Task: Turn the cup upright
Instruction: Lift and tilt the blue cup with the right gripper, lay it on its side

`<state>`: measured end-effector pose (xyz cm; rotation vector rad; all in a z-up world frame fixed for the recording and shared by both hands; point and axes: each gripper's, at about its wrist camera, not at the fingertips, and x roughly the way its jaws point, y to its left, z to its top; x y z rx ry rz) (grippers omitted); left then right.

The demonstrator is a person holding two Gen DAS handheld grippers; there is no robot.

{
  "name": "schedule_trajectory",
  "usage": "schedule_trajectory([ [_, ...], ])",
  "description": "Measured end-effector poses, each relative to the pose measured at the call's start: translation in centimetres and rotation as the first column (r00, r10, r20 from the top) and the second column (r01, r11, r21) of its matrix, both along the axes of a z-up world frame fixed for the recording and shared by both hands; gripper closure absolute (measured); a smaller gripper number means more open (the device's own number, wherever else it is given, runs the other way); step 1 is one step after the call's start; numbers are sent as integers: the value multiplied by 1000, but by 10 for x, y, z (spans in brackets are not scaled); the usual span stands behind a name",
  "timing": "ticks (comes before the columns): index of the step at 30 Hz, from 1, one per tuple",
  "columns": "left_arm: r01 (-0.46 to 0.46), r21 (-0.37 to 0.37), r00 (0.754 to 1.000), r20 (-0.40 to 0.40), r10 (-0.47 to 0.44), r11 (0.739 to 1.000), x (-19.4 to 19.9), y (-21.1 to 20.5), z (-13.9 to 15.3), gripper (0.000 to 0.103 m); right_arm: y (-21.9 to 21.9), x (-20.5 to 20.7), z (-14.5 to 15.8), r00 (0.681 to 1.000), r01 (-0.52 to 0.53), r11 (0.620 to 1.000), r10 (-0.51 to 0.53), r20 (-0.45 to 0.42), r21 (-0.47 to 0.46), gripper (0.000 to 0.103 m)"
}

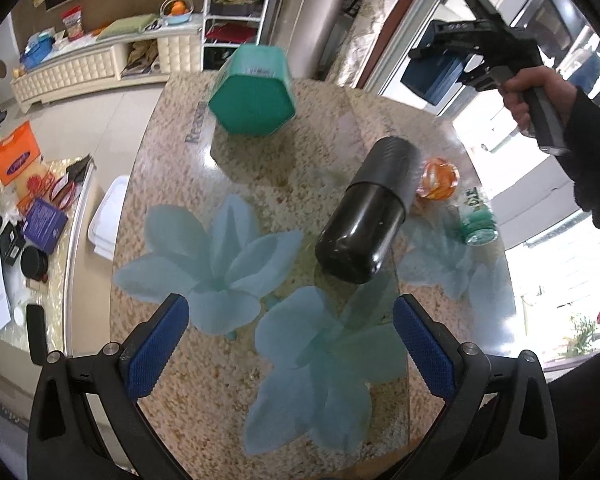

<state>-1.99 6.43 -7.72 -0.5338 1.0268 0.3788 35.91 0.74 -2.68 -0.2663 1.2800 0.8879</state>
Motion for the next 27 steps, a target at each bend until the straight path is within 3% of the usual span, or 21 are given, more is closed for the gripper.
schedule_trajectory([
  [3,12,-2,999,30,-12,1000,-6,-1,6,1,-14,-14,30,1000,-4,999,3,29,35,38],
  [7,23,-6,998,57,-23,1000,-13,-1,12,1,-42,-63,46,999,-26,999,24,45,43,38],
  [11,58,3,995,84,-58,998,-18,-4,16,1,-70,-105,37,998,-56,998,56,16,15,38],
  [17,119,-1,990,77,-119,993,-26,-16,11,1,-105,-155,-11,991,-72,996,65,-116,-60,38],
  [21,149,-5,987,57,-148,989,-31,-22,5,1,-124,-190,-64,968,-81,986,44,-247,-142,38],
  [27,155,-15,988,25,-154,988,-40,-23,-4,1,-125,-216,-121,938,-115,964,27,-346,-239,38],
])
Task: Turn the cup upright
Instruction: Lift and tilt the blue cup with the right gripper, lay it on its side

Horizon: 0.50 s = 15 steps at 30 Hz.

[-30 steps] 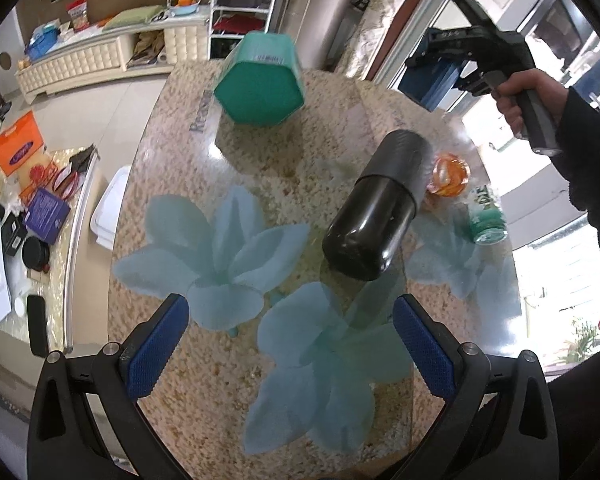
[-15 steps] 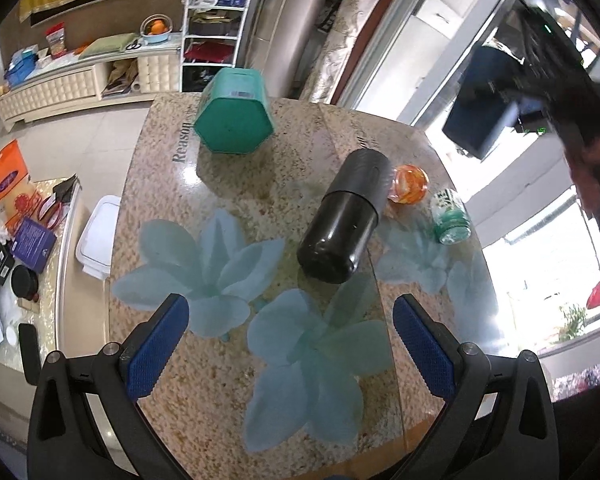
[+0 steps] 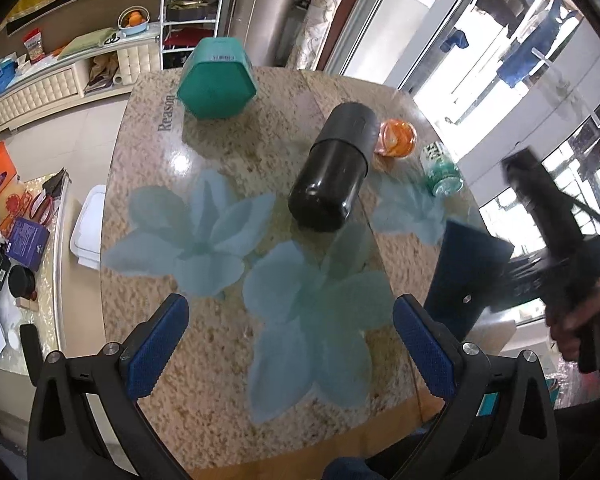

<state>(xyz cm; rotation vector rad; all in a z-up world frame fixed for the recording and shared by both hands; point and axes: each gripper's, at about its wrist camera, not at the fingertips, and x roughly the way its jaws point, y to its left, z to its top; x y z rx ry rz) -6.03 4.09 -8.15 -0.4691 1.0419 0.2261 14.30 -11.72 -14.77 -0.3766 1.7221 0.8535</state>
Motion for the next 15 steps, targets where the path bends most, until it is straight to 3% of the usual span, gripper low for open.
schedule_trajectory([
  [7,-21,1,998,-57,21,1000,-6,8,-12,1,20,-12,-32,999,-4,999,3,-34,-41,38],
  [15,-34,-20,993,-117,31,999,-8,11,-30,1,31,-29,-37,999,-33,998,32,-12,-48,37],
])
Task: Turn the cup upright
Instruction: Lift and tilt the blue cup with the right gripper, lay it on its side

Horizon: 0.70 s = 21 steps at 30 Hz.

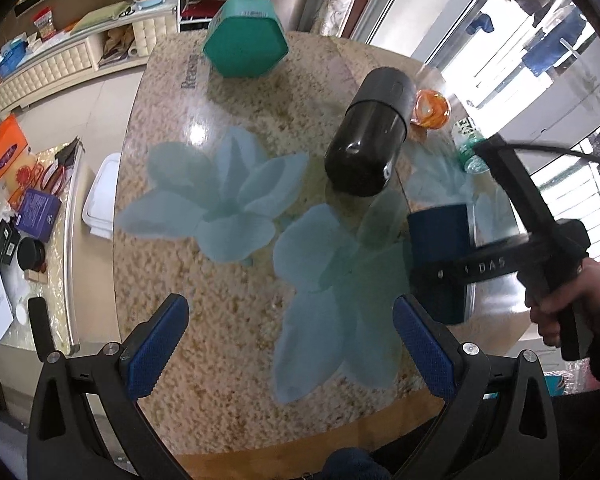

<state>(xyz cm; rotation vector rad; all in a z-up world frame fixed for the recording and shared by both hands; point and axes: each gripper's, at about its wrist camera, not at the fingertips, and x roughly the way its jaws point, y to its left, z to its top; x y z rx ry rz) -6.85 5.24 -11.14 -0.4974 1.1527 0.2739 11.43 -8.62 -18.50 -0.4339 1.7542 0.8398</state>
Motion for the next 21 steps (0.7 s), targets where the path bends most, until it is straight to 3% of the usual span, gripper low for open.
schedule_trajectory([
  [5,-11,-18,1000,-16,11,1000,-1,1,-5,1,2,0,0,1000,-6,1000,6,-3,-4,33],
  [7,-14,-19,1000,-17,13,1000,-1,1,-5,1,-1,-6,-6,1000,-9,1000,8,-12,-7,17],
  [9,-12,-18,1000,-16,11,1000,0,0,-4,1,-9,-12,-6,1000,-11,1000,11,-12,-10,12],
  [14,-12,-21,1000,-22,12,1000,-2,-2,-3,1,-9,-19,-6,999,-37,999,38,9,-19,10],
  [21,-21,-21,1000,-19,21,1000,-13,-2,0,1,-10,-26,-8,1000,2,1000,-2,-17,-14,10],
])
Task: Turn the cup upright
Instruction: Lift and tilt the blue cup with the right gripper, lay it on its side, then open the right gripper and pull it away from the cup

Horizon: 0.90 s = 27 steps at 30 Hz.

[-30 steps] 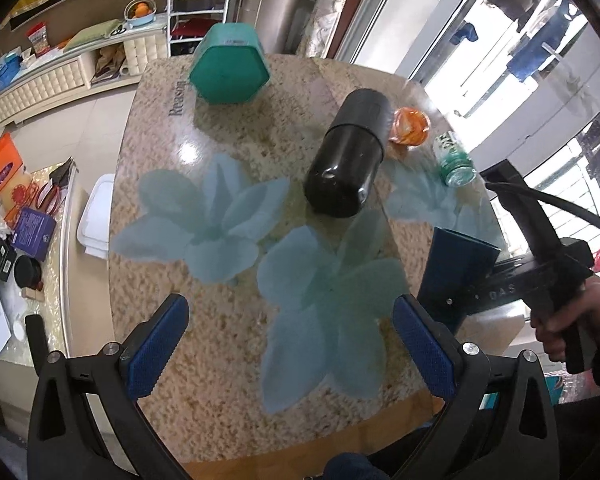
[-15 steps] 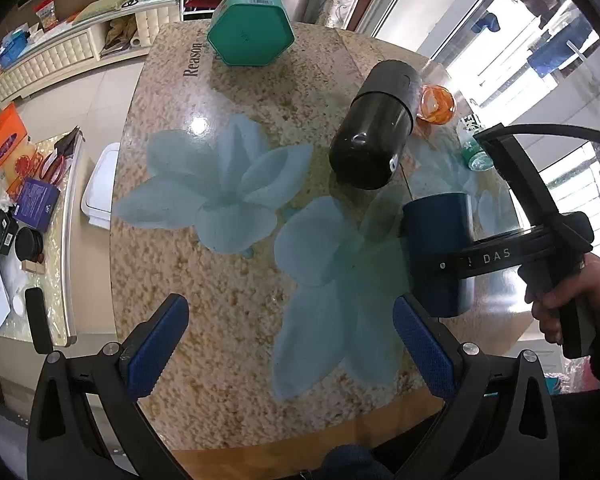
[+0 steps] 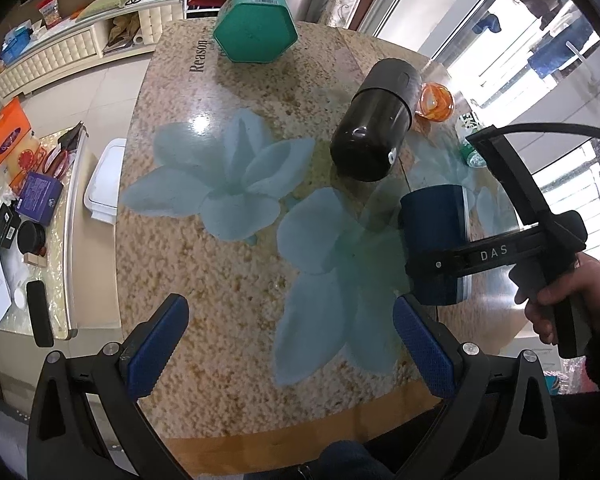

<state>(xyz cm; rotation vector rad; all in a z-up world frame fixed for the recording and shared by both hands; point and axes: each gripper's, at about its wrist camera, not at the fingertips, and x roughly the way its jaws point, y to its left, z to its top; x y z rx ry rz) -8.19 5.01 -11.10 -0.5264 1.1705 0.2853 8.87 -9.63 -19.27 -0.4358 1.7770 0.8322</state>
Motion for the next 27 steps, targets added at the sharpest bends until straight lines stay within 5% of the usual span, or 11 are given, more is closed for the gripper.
schedule_trajectory([
  [18,129,-53,989,74,-125,990,25,-32,32,1,-74,-12,70,982,142,976,-160,100,162,7],
  [27,167,-53,984,71,-164,984,68,-66,51,1,-119,0,61,981,148,978,-164,102,147,6],
])
